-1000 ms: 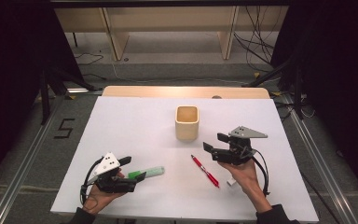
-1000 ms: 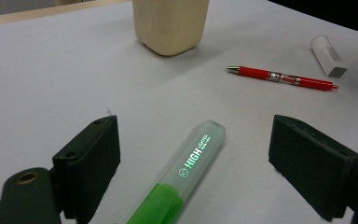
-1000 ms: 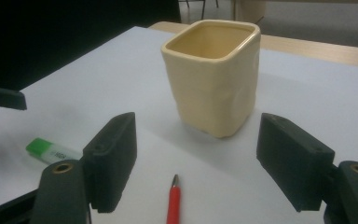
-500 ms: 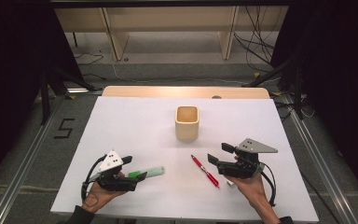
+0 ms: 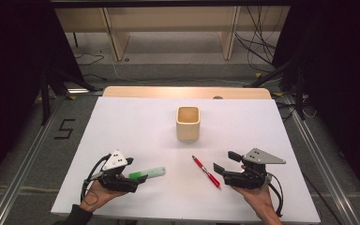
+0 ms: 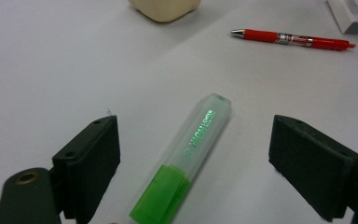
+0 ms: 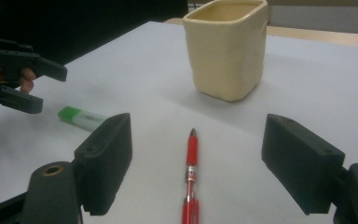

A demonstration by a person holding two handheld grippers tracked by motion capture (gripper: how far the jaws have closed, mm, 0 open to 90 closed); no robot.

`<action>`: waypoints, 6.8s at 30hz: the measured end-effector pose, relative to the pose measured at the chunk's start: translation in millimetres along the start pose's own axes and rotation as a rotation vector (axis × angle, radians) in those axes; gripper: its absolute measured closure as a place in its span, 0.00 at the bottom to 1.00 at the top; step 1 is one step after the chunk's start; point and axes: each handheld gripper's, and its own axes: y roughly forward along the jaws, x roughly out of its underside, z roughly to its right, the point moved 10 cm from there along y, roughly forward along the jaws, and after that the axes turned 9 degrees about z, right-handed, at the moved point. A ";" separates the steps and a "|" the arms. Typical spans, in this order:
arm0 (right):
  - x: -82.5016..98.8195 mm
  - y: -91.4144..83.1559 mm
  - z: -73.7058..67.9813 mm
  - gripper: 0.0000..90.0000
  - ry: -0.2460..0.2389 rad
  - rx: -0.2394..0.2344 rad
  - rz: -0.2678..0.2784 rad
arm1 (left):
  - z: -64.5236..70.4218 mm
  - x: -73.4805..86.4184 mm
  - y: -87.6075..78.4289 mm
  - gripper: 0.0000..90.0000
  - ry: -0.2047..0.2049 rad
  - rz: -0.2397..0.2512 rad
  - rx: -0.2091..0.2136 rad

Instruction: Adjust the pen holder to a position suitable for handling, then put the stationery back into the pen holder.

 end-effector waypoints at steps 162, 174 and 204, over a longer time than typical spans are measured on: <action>37.3 48.0 -118.2 0.31 -0.917 -0.057 -0.133 | 51.7 -10.7 25.1 0.74 0.132 -0.542 0.314; 46.1 64.2 -125.2 0.32 -1.085 -0.028 -0.154 | 51.1 -12.6 23.5 0.74 0.111 -0.539 0.317; 60.3 87.9 -139.9 0.57 -1.515 0.063 -0.154 | 68.2 -15.0 20.8 0.74 0.110 -0.557 0.374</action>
